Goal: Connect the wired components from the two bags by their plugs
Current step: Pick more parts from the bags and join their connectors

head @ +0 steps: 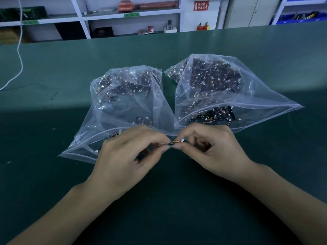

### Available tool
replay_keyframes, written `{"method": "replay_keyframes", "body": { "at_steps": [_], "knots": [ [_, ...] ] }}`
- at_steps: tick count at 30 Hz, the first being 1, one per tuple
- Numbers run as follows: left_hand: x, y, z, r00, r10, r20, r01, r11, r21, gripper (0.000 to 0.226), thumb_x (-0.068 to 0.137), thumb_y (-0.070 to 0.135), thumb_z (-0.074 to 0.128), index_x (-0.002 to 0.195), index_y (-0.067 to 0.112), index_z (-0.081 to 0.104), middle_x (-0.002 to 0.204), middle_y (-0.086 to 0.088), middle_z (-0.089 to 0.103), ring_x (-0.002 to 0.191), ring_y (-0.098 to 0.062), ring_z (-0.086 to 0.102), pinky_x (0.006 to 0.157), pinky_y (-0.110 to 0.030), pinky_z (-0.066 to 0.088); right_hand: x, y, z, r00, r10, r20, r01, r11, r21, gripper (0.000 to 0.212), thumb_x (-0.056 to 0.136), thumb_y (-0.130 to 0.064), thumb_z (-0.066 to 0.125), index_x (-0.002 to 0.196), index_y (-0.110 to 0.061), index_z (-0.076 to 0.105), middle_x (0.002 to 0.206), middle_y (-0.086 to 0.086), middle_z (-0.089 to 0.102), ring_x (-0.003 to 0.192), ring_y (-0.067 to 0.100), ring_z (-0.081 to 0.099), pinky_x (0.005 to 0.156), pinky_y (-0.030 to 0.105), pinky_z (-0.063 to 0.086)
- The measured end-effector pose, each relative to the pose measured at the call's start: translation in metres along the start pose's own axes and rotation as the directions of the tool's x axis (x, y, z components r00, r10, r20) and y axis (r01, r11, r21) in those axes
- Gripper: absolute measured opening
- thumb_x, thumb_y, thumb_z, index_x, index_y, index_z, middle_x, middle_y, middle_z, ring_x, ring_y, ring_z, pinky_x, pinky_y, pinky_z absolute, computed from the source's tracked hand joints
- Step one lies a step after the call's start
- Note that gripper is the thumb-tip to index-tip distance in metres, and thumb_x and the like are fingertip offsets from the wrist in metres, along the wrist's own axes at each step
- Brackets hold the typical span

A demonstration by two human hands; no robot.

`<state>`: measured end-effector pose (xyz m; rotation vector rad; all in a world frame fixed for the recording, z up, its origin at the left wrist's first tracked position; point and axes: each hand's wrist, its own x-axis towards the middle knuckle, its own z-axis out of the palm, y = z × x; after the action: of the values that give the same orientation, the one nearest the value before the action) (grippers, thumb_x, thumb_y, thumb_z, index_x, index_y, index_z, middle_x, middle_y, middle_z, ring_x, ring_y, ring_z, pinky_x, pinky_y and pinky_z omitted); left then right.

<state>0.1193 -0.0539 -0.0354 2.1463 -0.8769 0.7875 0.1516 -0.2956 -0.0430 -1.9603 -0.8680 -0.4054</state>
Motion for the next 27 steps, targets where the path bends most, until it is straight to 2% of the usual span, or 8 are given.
{"method": "replay_keyframes", "body": {
  "at_steps": [5, 15, 20, 27],
  "knots": [
    [0.0002, -0.0004, -0.0001, 0.999, 0.000, 0.033, 0.000, 1.000, 0.012, 0.006, 0.104, 0.024, 0.073, 0.110, 0.024, 0.072, 0.103, 0.014, 0.070, 0.087, -0.007, 0.069, 0.070, -0.026, 0.056, 0.0002, 0.0000, -0.0007, 1.000, -0.007, 0.007, 0.007, 1.000, -0.007, 0.009, 0.094, -0.020, 0.080, 0.095, -0.011, 0.077, 0.061, -0.014, 0.045, 0.048, 0.010, 0.034, 0.056, 0.013, 0.029],
    [0.0007, -0.0008, 0.0001, 0.999, -0.008, 0.049, 0.006, 1.000, 0.025, 0.008, 0.103, 0.021, 0.074, 0.101, 0.015, 0.078, 0.097, 0.009, 0.072, 0.083, -0.011, 0.069, 0.066, -0.032, 0.055, -0.0002, 0.0019, -0.0002, 1.000, -0.010, 0.018, 0.010, 1.000, -0.028, 0.009, 0.095, -0.021, 0.079, 0.094, -0.013, 0.075, 0.062, -0.017, 0.043, 0.047, 0.009, 0.035, 0.056, 0.013, 0.029],
    [-0.0005, -0.0023, 0.0005, 0.996, -0.008, 0.086, 0.004, 0.999, 0.040, 0.006, 0.101, 0.014, 0.074, 0.098, 0.014, 0.079, 0.097, 0.008, 0.070, 0.080, -0.017, 0.069, 0.064, -0.035, 0.055, -0.0015, 0.0028, -0.0003, 0.999, 0.005, 0.038, -0.004, 1.000, -0.029, 0.007, 0.095, -0.018, 0.080, 0.094, -0.013, 0.075, 0.060, -0.009, 0.047, 0.045, 0.009, 0.034, 0.055, 0.012, 0.028],
    [-0.0006, -0.0033, 0.0012, 0.995, 0.008, 0.100, -0.010, 1.000, 0.026, 0.007, 0.103, 0.017, 0.071, 0.103, 0.022, 0.076, 0.102, 0.015, 0.069, 0.082, -0.013, 0.070, 0.068, -0.033, 0.055, -0.0016, 0.0026, -0.0014, 0.997, 0.016, 0.074, -0.014, 1.000, -0.022, 0.009, 0.096, -0.021, 0.078, 0.094, -0.013, 0.074, 0.058, -0.006, 0.047, 0.045, 0.012, 0.034, 0.055, 0.013, 0.027]
  ]
}}
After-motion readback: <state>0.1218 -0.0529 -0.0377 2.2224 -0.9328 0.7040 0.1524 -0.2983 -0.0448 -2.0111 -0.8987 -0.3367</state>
